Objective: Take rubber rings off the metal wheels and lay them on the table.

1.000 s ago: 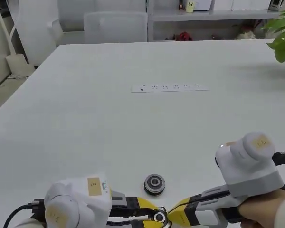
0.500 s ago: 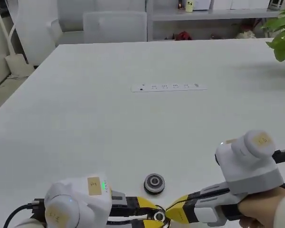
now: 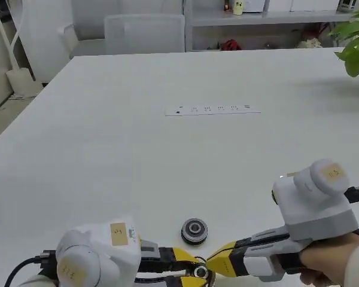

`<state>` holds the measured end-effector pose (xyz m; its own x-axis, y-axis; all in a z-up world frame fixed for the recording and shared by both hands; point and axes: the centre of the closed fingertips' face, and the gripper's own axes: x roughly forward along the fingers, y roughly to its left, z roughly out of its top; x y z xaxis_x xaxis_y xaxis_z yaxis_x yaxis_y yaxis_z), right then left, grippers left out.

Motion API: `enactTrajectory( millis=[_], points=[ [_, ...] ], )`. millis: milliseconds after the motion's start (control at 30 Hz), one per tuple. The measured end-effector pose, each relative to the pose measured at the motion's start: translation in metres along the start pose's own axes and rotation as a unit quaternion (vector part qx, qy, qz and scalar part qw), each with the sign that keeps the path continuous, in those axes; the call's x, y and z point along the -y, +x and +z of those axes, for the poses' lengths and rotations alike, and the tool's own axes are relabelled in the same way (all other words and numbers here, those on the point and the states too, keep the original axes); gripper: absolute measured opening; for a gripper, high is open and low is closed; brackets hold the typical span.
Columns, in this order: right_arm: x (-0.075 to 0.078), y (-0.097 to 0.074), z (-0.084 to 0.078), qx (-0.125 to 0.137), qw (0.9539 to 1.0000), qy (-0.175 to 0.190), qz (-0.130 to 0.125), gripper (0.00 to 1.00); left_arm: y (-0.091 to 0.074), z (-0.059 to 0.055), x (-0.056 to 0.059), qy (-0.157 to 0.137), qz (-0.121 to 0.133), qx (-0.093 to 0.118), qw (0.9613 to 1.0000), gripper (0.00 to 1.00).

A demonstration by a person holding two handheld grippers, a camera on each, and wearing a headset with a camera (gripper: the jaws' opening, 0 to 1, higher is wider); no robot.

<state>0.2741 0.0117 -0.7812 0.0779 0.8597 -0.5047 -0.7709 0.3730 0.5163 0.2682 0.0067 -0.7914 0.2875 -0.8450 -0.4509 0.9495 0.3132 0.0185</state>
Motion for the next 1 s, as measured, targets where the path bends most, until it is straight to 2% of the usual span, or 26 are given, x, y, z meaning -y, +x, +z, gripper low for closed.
enactTrajectory(
  millis=[333, 467, 533, 633, 800, 1000],
  points=[
    [0.005, 0.0, -0.003, -0.006, 0.9999, 0.003, -0.012, 0.0, 0.0, 0.001, 0.001, 0.005, -0.003, -0.014, 0.9999, 0.16],
    [0.006, -0.001, -0.003, -0.005, 0.9999, 0.005, -0.013, 0.0, -0.005, 0.006, 0.003, 0.012, -0.01, -0.016, 0.9997, 0.22],
    [0.007, -0.001, -0.004, -0.007, 0.9998, 0.006, -0.015, 0.0, -0.009, 0.013, -0.001, 0.021, -0.005, -0.012, 0.9997, 0.26],
    [0.007, -0.001, -0.004, -0.007, 0.9998, 0.008, -0.014, 0.0, -0.018, 0.026, -0.013, 0.011, 0.012, 0.006, 0.9998, 0.33],
    [0.006, -0.001, -0.003, -0.004, 0.9999, 0.008, -0.011, 0.0, -0.035, 0.036, -0.022, 0.007, 0.021, 0.016, 0.9996, 0.38],
    [0.006, -0.003, 0.001, 0.0, 0.9999, 0.007, -0.012, 0.0, -0.064, 0.03, -0.032, -0.007, 0.053, 0.015, 0.9985, 0.49]
  ],
)
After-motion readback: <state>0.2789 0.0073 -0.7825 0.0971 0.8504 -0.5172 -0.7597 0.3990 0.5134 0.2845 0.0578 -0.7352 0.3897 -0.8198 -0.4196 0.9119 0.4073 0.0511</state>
